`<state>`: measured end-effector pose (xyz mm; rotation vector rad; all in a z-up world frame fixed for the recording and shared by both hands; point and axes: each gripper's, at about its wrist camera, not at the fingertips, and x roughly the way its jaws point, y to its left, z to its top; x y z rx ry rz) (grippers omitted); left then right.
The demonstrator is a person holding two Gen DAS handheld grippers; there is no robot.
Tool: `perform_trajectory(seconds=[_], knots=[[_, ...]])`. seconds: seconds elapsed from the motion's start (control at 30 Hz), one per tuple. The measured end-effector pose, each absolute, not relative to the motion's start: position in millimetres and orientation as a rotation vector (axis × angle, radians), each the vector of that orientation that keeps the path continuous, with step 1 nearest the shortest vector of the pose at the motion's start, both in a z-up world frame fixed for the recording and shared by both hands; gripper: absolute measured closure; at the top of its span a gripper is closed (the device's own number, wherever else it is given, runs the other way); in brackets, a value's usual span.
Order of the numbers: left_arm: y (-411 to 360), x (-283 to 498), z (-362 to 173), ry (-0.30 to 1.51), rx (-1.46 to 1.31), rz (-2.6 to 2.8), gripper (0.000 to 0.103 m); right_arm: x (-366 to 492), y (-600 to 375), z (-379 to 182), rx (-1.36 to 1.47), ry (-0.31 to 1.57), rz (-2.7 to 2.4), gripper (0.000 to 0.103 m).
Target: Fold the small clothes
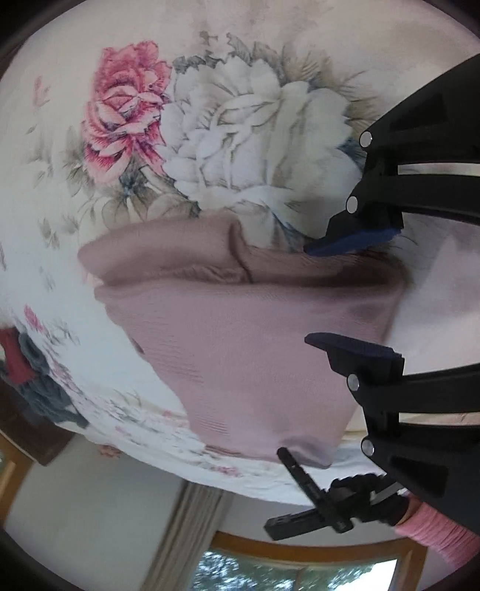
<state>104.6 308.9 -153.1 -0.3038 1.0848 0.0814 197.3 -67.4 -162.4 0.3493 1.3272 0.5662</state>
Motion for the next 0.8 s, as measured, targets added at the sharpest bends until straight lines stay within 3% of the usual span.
perform_trajectory(seconds=[0.47,0.67,0.8], knots=[[306.7,130.5,-169.4,1.104,-0.305,0.061,0.042,238.5,-74.5,-217.3,0.640,1.365,0.610,0.059],[305.8,128.8,-171.5,1.101,-0.299,0.054,0.041,247.8,-62.1,-219.0,0.636,1.368,0.608,0.072],[308.3,128.5,-171.8,1.101,-0.317,0.049,0.041,245.3,-55.9,-214.9,0.600,1.360,0.591,0.074]])
